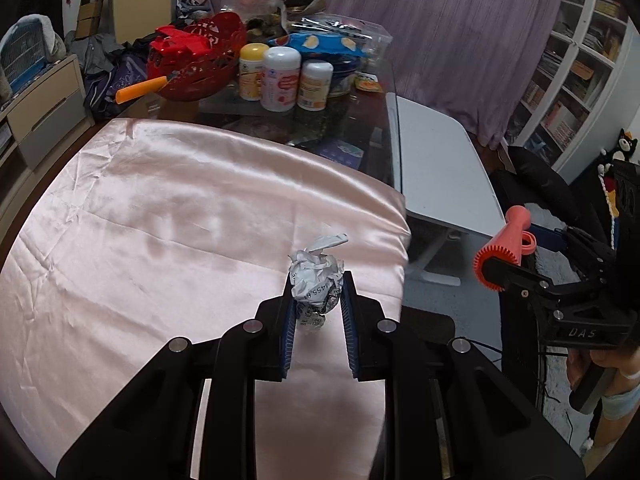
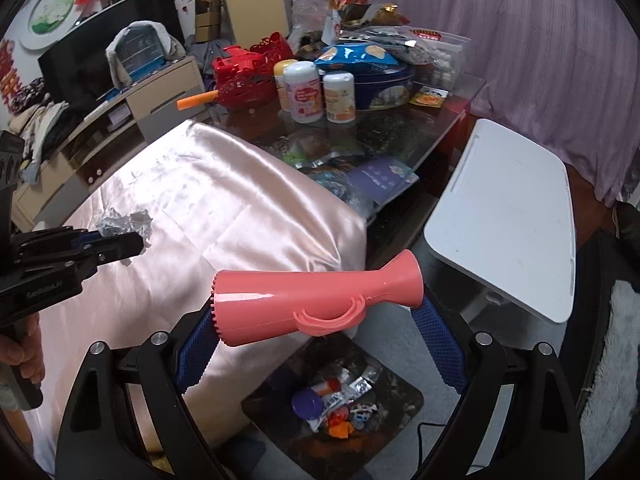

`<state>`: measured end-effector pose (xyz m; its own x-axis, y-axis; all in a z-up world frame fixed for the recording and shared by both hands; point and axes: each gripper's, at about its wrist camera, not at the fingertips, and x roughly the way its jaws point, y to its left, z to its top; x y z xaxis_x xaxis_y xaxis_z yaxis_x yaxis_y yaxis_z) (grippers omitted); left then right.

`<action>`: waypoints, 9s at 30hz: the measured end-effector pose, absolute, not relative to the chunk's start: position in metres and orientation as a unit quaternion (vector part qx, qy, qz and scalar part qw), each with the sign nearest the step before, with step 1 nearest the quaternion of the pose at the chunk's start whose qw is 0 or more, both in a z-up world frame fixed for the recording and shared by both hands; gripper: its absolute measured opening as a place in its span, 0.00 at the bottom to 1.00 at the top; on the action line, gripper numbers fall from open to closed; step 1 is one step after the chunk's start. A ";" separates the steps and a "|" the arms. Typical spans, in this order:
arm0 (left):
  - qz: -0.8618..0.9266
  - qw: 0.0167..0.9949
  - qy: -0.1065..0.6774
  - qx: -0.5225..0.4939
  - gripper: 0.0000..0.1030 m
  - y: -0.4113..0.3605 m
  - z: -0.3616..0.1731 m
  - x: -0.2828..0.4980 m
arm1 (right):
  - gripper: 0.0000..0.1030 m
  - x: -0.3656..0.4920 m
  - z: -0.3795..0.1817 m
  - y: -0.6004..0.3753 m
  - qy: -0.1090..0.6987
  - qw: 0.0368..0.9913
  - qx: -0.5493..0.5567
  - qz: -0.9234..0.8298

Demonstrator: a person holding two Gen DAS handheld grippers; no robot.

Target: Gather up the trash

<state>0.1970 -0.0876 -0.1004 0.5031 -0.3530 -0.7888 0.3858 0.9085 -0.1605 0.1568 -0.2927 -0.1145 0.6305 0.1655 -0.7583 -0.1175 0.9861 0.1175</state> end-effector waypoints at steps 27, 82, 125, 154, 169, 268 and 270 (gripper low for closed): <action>-0.251 0.768 0.587 0.055 0.22 -0.199 -0.219 0.126 | 0.88 0.093 -0.211 -0.357 0.508 0.850 0.118 0.070; -0.143 0.941 0.306 -0.001 0.92 -0.057 0.021 -0.042 | 0.97 -0.093 0.012 -0.283 0.244 0.966 0.042 -0.077; -0.170 0.959 0.226 -0.002 0.92 -0.072 0.017 -0.056 | 0.97 -0.104 0.006 -0.270 0.193 0.973 0.032 -0.125; -0.161 0.961 0.223 0.000 0.92 -0.074 0.020 -0.052 | 0.97 -0.102 0.011 -0.268 0.188 0.974 0.033 -0.119; -0.161 0.961 0.224 0.000 0.92 -0.075 0.019 -0.051 | 0.97 -0.104 0.012 -0.268 0.184 0.975 0.035 -0.121; -0.149 0.963 0.225 0.001 0.92 -0.081 0.018 -0.053 | 0.97 -0.104 0.010 -0.269 0.185 0.975 0.048 -0.117; -0.143 0.964 0.223 0.006 0.92 -0.083 0.019 -0.055 | 0.97 -0.104 0.010 -0.269 0.185 0.975 0.048 -0.117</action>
<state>-0.0546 -0.0827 0.0188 0.8600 -0.2726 -0.4314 0.2778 0.9592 -0.0524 -0.1042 -0.2687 0.0102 0.9041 -0.2110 -0.3715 0.2463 0.9679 0.0496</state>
